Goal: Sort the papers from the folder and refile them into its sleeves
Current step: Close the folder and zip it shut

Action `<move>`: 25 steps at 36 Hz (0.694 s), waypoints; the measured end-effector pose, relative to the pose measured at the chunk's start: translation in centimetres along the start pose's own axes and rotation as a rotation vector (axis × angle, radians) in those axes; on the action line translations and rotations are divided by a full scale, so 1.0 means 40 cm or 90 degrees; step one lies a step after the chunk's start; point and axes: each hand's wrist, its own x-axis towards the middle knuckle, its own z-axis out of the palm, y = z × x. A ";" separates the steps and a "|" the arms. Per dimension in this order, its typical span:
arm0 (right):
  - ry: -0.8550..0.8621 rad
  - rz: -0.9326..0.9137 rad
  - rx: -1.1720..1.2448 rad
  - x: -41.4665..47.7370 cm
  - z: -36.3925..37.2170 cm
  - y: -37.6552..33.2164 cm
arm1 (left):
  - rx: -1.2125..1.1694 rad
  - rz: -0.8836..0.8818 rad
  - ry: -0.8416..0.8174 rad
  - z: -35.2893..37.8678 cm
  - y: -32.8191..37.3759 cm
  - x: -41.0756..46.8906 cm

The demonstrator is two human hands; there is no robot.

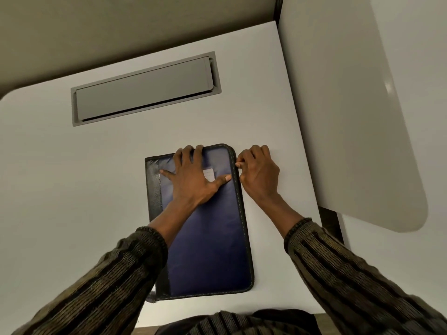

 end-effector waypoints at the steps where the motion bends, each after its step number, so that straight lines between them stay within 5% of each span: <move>1: 0.003 0.001 0.000 0.016 0.002 -0.001 | 0.000 0.001 -0.003 -0.001 0.001 -0.002; 17: -0.086 -0.074 0.043 0.054 -0.012 0.024 | -0.006 -0.051 -0.018 0.003 0.021 0.009; 25: -0.125 -0.027 0.105 -0.001 -0.035 0.054 | 0.040 -0.054 -0.117 0.034 0.053 0.007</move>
